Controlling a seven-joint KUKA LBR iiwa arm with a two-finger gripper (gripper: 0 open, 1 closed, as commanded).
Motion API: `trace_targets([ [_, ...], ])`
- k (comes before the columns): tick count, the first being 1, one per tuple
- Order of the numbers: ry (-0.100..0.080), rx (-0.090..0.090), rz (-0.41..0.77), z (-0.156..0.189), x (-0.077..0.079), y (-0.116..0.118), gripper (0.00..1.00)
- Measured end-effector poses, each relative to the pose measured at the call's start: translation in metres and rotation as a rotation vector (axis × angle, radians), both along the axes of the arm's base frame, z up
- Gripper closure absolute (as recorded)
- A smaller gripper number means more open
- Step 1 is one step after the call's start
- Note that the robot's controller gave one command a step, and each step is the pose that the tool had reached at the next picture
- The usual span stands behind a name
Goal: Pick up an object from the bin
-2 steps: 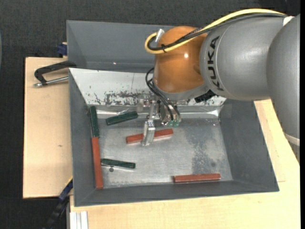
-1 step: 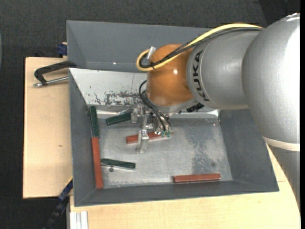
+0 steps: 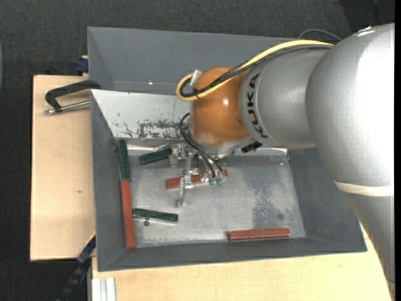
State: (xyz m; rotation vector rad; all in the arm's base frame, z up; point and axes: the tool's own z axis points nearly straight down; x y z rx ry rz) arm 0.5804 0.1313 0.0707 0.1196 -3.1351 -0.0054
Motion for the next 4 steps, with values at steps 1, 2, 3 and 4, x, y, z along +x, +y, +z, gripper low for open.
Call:
trace_targets([
  [1,-0.005,-0.002,-0.013,0.0,0.008,-0.098,1.0],
  [2,-0.004,-0.002,-0.014,0.0,0.008,-0.098,1.0],
  [3,-0.002,-0.001,-0.061,0.05,0.0,-0.118,1.0],
  [4,-0.01,-0.001,-0.014,0.176,-0.009,-0.041,1.0],
])
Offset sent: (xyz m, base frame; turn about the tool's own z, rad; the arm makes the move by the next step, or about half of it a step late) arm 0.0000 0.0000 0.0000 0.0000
